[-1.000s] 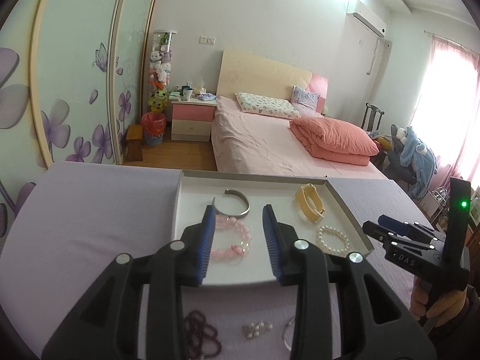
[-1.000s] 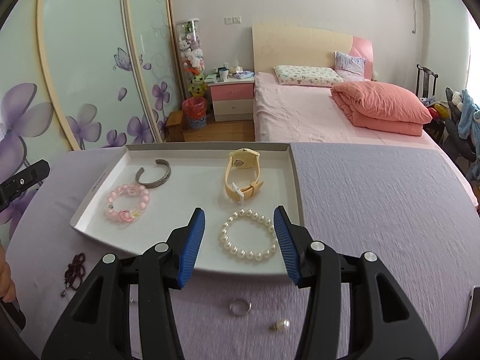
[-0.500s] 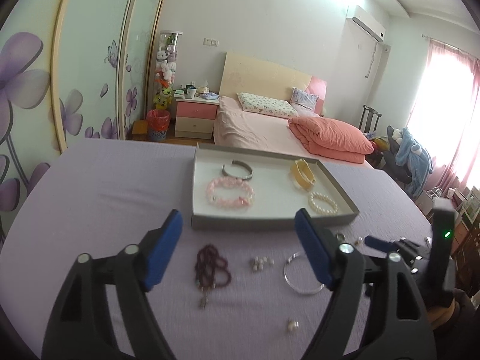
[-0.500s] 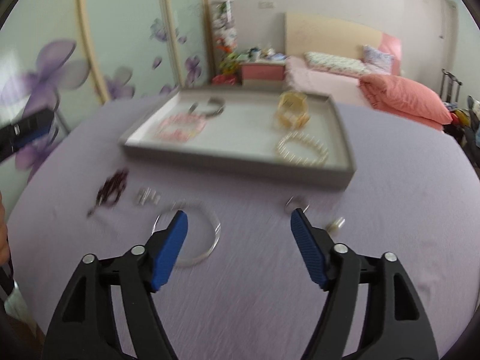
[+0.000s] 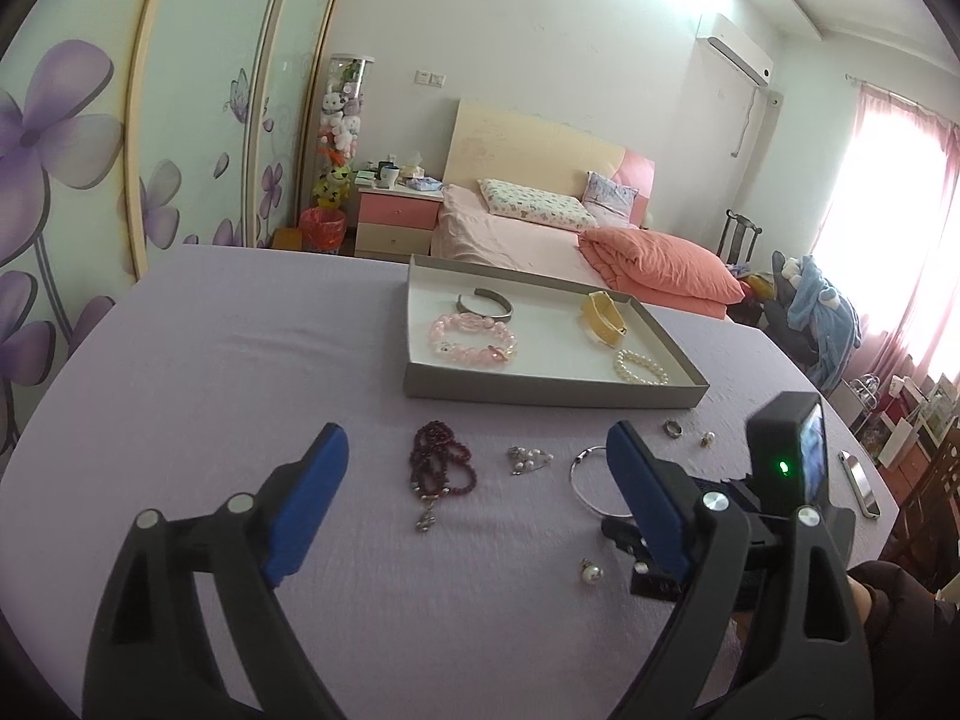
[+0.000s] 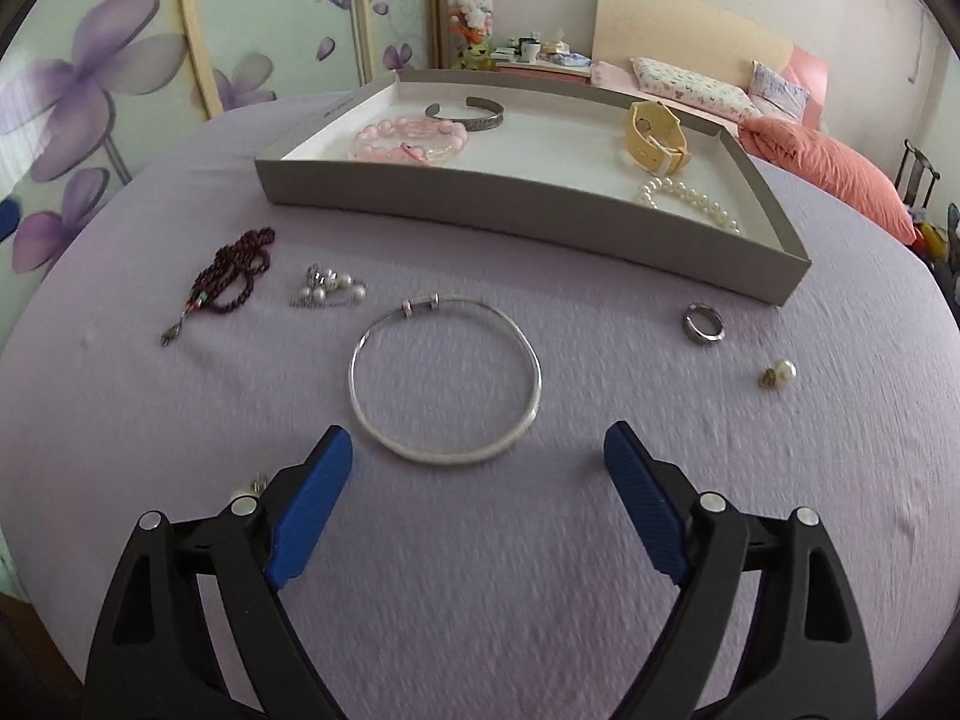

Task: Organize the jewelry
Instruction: 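Move the right tool to the thin silver bangle and grasp its rim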

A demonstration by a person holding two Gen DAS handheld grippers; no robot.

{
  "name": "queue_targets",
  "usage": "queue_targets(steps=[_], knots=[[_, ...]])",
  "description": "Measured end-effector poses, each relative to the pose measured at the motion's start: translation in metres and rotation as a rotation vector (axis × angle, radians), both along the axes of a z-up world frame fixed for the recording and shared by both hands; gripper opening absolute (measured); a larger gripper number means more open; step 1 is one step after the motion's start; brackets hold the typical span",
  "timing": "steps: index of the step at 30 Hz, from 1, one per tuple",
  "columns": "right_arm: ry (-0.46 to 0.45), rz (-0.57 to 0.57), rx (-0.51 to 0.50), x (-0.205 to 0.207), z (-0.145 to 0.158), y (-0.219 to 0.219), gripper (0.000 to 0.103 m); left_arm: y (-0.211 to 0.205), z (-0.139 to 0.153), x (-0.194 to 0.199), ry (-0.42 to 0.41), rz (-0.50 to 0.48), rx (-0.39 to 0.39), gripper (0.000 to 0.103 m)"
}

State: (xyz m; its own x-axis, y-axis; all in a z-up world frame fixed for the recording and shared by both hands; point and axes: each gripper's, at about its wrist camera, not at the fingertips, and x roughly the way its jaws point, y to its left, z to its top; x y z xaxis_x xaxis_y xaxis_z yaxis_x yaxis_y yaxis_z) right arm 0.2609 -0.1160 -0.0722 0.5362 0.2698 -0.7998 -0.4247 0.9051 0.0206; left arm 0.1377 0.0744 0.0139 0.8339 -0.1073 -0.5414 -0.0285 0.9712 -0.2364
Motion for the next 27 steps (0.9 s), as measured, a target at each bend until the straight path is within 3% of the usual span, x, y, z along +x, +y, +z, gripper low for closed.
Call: queue_targets(steps=[6, 8, 18, 27], knots=[[-0.012, -0.006, 0.005, 0.008, 0.001, 0.007, 0.079, 0.002, -0.004, -0.006, 0.015, 0.009, 0.005, 0.088], [-0.018, 0.002, 0.009, 0.008, 0.002, 0.007, 0.069, 0.0, -0.006, -0.006, 0.019, 0.007, 0.007, 0.088], [-0.025, -0.033, -0.001, 0.004, 0.004, -0.012, 0.068, -0.016, -0.019, -0.004, 0.059, -0.036, 0.026, 0.088], [-0.034, -0.085, 0.066, -0.005, 0.017, -0.05, 0.068, -0.04, -0.041, -0.002, 0.109, -0.103, 0.059, 0.088]])
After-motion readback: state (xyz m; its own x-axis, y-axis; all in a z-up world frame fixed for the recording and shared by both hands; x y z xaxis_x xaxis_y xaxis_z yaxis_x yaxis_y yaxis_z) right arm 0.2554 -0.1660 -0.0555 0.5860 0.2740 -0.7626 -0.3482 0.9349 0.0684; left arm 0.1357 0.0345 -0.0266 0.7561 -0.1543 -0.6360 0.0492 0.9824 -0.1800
